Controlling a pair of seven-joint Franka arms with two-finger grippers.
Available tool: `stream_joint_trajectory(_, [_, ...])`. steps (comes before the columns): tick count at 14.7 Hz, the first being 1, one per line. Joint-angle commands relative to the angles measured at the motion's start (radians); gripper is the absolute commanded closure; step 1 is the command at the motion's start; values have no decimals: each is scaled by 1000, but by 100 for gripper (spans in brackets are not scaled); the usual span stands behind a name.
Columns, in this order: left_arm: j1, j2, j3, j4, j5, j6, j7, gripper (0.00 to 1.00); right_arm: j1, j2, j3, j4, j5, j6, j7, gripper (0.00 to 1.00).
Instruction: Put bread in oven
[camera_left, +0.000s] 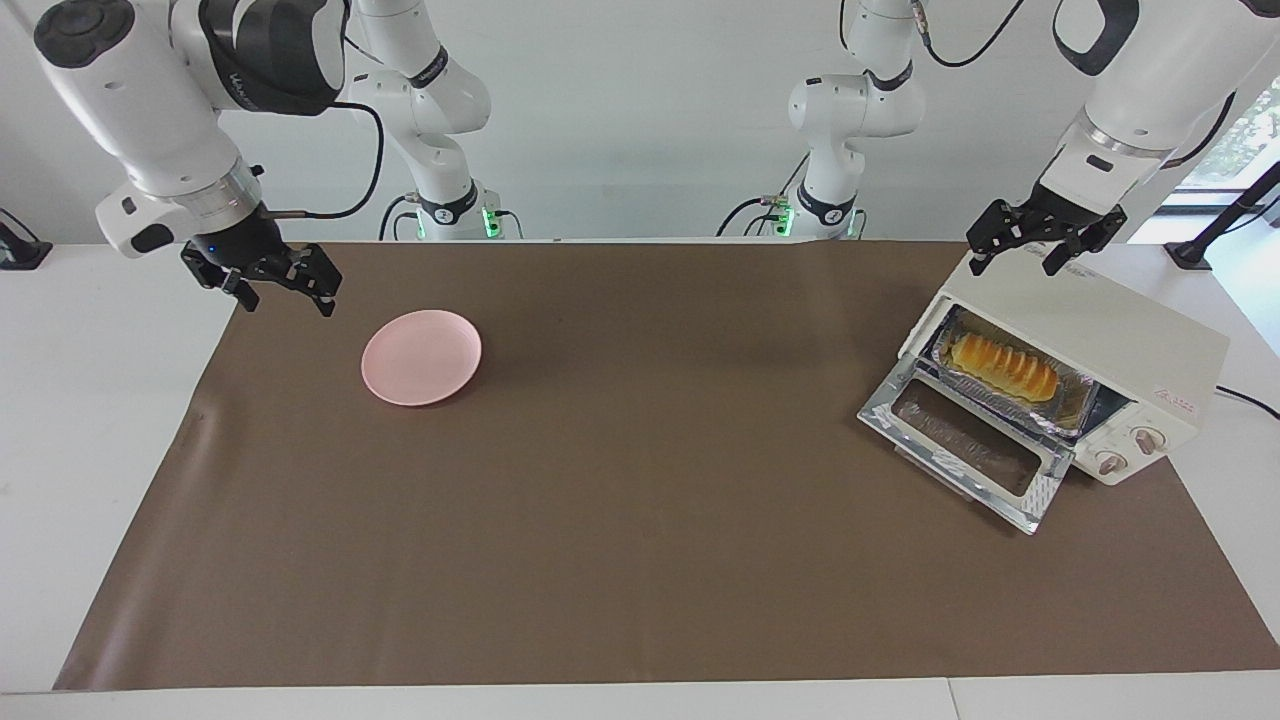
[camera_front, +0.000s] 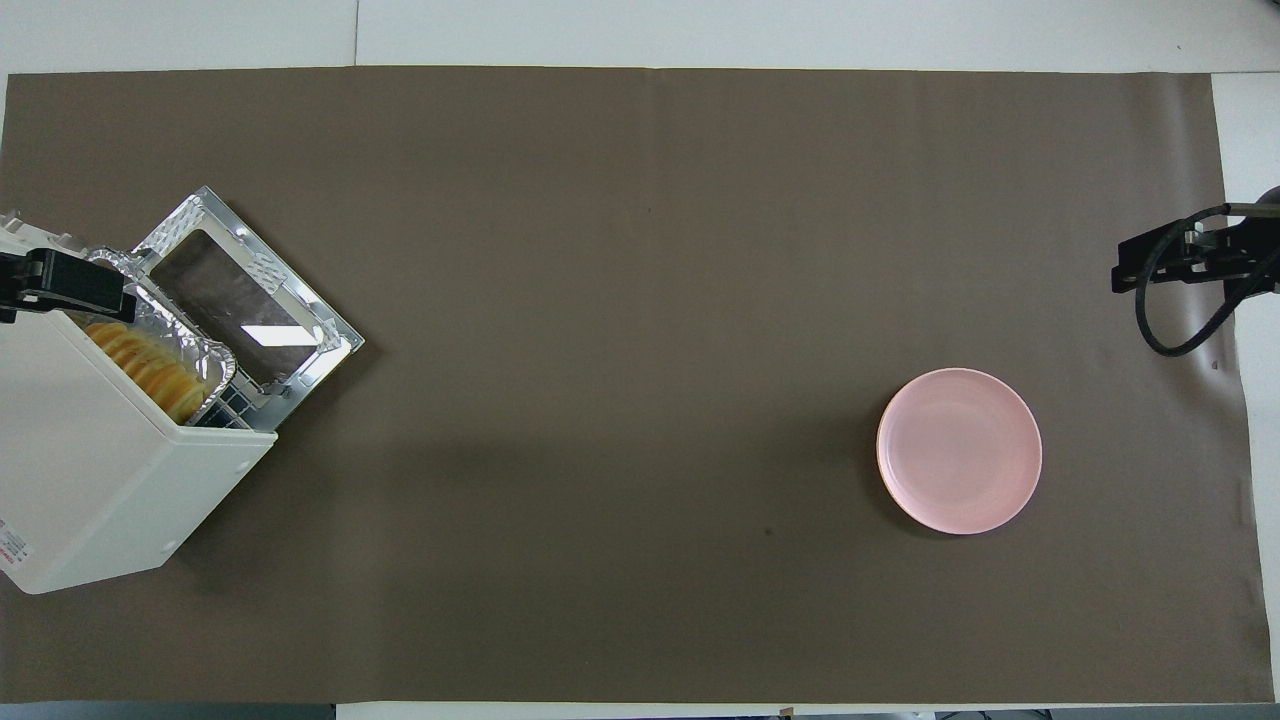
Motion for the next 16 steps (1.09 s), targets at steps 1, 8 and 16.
stream_joint_trajectory(1, [-4, 1, 3, 11, -5, 10, 18, 0, -19, -22, 14, -23, 10, -5, -16, 0])
stream_joint_trajectory(8, [-1, 2, 5, 13, -3, 38, 15, 0, -19, -22, 14, -23, 10, -5, -16, 0])
stream_joint_trajectory(16, [7, 1, 3, 7, -3, 46, 15, 0, -19, -22, 14, -23, 10, -5, -16, 0])
